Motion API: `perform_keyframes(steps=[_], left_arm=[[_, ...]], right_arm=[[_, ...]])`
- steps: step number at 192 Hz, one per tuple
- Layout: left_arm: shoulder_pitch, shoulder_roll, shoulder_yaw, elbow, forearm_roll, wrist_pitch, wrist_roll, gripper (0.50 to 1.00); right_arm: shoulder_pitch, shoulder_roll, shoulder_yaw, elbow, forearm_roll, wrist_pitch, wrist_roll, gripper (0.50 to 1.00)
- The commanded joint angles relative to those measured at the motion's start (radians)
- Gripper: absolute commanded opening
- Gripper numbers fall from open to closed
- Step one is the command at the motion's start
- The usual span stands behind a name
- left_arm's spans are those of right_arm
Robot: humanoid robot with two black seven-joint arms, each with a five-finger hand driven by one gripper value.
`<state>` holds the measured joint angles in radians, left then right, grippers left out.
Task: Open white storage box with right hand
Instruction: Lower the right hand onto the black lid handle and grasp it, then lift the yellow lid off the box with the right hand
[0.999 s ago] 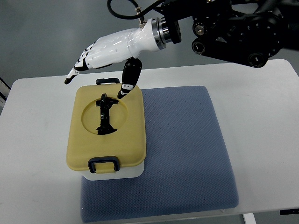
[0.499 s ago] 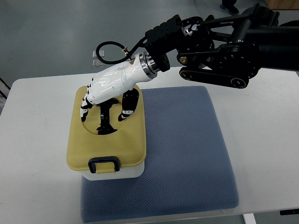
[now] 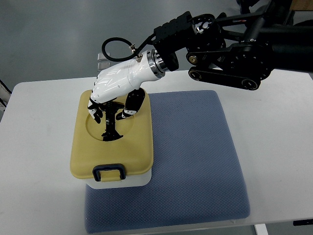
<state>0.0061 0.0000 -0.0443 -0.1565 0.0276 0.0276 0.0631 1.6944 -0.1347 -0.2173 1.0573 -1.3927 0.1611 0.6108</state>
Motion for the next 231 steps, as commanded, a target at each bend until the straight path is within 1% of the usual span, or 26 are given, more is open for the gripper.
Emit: perform_keyframes(steps=[1,69,75,84,91,94,96,140,194,217,231], left_arm=[[0.0,0.0,0.001,0.0,0.0,0.0,0.0,1.0],[0.0,0.0,0.0,0.0,0.0,0.0,0.0,1.0],[0.0,0.0,0.0,0.0,0.0,0.0,0.0,1.0],[0.0,0.0,0.0,0.0,0.0,0.0,0.0,1.0],[0.0,0.0,0.0,0.0,0.0,0.0,0.0,1.0],[0.0,0.0,0.0,0.0,0.0,0.0,0.0,1.0],[0.0,0.0,0.0,0.0,0.0,0.0,0.0,1.0],[0.0,0.0,0.0,0.0,0.0,0.0,0.0,1.0],[0.0,0.0,0.0,0.0,0.0,0.0,0.0,1.0],[0.0,0.0,0.0,0.0,0.0,0.0,0.0,1.0],[0.0,0.0,0.0,0.0,0.0,0.0,0.0,1.0]], right_arm=[[-0.002,-0.002,0.001,0.0,0.006,0.0,0.0,0.613],[-0.022,0.001,0.003,0.0,0.017,0.0,0.0,0.611],[-0.022,0.001,0.003,0.0,0.017,0.0,0.0,0.59],[-0.022,0.001,0.003,0.0,0.017,0.0,0.0,0.543],[-0.022,0.001,0.003,0.0,0.015,0.0,0.0,0.525],[-0.022,0.001,0.003,0.0,0.015,0.0,0.0,0.503],[-0.022,0.001,0.003,0.0,0.015,0.0,0.0,0.5],[-0.022,0.0,0.007,0.0,0.02,0.001,0.0,0.5],[-0.01,-0.005,0.096,0.0,0.031,0.011,0.0,0.5],[-0.009,-0.028,0.139,0.0,0.034,0.011,0.0,0.5],[-0.013,-0.066,0.165,-0.002,0.034,0.012,0.0,0.5]])
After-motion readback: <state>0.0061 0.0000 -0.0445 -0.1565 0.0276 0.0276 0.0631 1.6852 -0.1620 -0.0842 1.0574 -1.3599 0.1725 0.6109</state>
